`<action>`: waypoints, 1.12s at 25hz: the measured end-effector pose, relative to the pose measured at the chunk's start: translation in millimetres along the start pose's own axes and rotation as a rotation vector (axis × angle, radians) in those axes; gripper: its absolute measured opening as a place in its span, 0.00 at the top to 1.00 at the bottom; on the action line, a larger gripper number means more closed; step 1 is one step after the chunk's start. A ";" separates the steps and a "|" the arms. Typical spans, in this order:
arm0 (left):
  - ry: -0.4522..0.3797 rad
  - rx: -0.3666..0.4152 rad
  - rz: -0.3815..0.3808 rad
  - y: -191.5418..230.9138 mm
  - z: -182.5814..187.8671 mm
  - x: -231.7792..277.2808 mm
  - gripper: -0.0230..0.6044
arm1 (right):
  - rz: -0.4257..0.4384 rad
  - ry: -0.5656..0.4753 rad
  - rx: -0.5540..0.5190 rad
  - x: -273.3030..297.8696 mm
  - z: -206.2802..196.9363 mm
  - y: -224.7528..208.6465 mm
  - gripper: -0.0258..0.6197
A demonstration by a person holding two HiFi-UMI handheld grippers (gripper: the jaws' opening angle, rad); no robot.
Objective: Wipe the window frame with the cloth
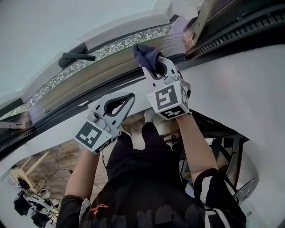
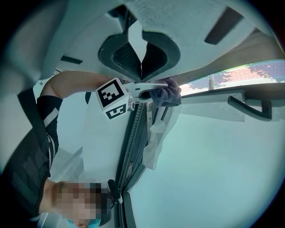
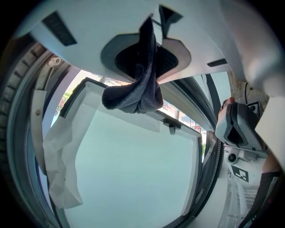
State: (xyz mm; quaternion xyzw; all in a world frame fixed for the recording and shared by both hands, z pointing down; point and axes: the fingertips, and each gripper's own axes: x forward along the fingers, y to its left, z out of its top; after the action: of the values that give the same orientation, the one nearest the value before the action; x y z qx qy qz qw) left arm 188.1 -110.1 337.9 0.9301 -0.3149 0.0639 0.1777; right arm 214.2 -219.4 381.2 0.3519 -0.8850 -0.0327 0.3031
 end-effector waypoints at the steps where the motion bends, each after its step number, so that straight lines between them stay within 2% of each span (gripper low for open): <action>1: 0.007 -0.006 -0.002 -1.1 0.1 2.2 0.93 | -0.004 0.000 0.002 -0.8 -1.3 -2.8 0.86; 28: 0.027 0.018 -0.074 -12.8 8.8 56.9 0.93 | -0.093 0.011 0.058 -20.4 -33.7 -68.1 0.86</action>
State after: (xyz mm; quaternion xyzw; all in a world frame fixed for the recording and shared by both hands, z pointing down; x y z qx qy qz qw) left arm 241.1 -136.0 339.1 0.9418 -0.2775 0.0726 0.1755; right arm 285.8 -252.1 379.7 0.4013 -0.8667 -0.0190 0.2956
